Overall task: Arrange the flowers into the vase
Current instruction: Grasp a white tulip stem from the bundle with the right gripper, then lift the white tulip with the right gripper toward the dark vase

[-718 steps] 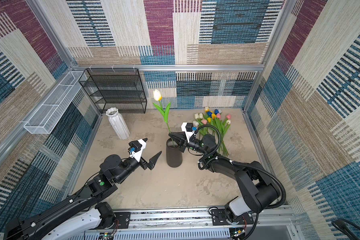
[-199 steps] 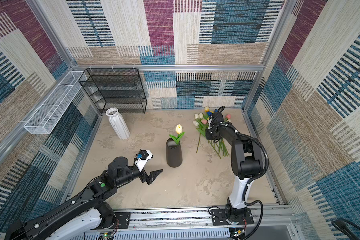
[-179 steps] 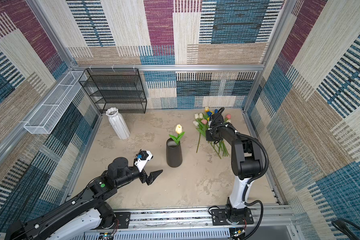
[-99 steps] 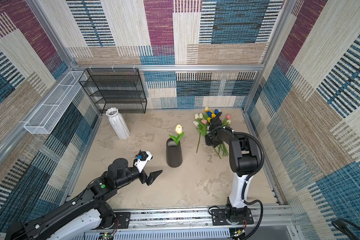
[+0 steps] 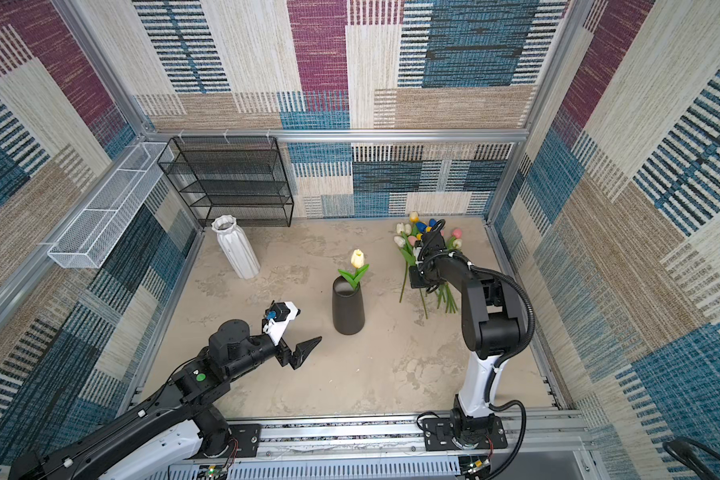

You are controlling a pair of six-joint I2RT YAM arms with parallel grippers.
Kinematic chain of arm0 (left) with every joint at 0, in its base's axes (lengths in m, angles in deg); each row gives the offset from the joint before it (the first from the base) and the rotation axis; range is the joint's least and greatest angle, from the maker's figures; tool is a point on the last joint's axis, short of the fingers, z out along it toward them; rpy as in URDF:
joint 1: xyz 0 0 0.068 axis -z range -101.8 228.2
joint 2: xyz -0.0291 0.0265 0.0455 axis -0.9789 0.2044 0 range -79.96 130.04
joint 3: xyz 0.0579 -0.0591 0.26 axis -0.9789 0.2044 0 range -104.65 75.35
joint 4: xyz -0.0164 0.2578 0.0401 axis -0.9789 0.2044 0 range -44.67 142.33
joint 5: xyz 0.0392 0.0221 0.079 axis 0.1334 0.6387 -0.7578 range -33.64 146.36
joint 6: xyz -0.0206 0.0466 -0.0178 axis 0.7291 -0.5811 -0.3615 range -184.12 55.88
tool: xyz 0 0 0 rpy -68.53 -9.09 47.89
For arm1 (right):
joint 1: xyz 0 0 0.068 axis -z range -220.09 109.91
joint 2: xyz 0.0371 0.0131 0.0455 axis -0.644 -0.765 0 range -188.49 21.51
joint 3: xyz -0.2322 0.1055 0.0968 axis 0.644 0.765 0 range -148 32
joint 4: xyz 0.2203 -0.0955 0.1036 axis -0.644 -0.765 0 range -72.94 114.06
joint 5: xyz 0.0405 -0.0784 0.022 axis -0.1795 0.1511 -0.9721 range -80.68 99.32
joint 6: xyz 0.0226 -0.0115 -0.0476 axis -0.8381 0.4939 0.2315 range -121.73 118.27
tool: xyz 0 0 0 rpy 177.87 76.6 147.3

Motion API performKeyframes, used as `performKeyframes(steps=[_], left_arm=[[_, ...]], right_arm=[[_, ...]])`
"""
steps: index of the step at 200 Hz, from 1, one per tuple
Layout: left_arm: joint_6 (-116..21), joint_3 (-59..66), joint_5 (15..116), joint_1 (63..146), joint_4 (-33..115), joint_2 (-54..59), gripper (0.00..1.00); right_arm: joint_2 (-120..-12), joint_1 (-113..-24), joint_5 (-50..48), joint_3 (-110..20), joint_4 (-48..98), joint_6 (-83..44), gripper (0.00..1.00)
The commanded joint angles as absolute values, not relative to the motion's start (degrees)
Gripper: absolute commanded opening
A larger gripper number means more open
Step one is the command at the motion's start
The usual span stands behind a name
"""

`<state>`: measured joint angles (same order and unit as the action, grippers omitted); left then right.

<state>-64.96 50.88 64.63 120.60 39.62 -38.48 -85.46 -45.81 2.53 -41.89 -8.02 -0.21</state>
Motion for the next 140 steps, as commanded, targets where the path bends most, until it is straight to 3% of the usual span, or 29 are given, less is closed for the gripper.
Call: performKeyframes(steps=[1, 100, 140], left_arm=[[-65.6, 51.0, 63.2, 120.5, 39.2, -39.5, 1.0], [-66.5, 45.1, 65.7, 120.6, 38.9, -39.2, 1.0], [-66.8, 45.6, 65.7, 120.6, 37.1, -38.5, 1.0]], right_arm=[[-81.6, -45.8, -1.4, -42.5, -8.1, -2.1, 0.03], [-67.6, -45.8, -20.4, -47.3, -4.1, -4.9, 0.0], [-66.7, -45.8, -26.0, -49.0, -2.9, -6.7, 0.02]])
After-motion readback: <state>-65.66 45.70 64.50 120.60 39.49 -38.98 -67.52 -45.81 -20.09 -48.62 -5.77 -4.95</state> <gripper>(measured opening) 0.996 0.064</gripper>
